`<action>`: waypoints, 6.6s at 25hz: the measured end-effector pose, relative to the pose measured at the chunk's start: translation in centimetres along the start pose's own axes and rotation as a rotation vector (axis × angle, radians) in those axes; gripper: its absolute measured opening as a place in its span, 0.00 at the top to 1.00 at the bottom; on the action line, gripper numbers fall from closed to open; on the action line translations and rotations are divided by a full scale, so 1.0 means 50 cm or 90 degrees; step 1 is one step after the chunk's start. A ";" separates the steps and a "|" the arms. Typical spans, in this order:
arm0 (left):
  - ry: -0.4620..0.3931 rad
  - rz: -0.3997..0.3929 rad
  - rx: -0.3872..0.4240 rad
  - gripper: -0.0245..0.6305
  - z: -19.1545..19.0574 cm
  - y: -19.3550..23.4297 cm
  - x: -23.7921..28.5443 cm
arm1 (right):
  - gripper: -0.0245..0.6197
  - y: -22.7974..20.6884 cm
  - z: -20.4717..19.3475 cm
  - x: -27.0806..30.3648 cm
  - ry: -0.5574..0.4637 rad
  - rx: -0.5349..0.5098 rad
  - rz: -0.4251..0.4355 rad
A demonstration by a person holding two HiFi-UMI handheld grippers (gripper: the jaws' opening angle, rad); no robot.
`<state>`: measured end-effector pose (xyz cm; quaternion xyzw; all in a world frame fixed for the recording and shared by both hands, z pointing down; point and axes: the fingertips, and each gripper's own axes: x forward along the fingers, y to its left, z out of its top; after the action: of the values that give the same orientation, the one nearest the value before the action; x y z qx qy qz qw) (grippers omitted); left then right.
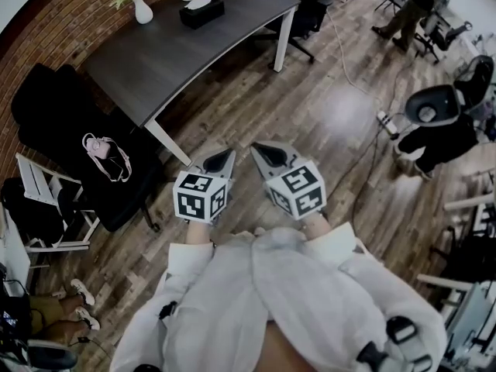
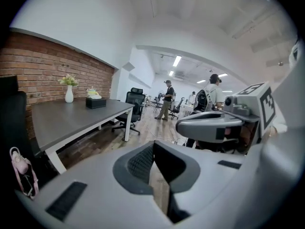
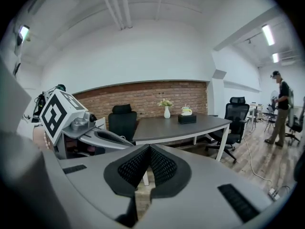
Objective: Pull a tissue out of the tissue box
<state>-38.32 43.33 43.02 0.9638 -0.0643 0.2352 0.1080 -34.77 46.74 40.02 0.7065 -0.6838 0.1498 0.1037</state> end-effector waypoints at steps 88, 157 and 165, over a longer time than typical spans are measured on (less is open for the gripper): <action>-0.085 0.198 -0.127 0.81 0.613 0.803 0.783 | 0.80 -0.868 0.369 0.888 0.015 0.039 0.144; -0.061 0.380 -0.257 0.81 0.703 1.337 0.940 | 0.80 -1.058 0.538 1.531 0.157 -0.106 0.317; -0.004 0.398 -0.255 0.78 0.678 1.333 0.946 | 0.80 -1.082 0.546 1.571 0.165 -0.103 0.329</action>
<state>6.61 -32.76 47.60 0.8579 -0.4010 0.2362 0.2175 22.67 -33.99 45.49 0.4736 -0.8317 0.2049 0.2047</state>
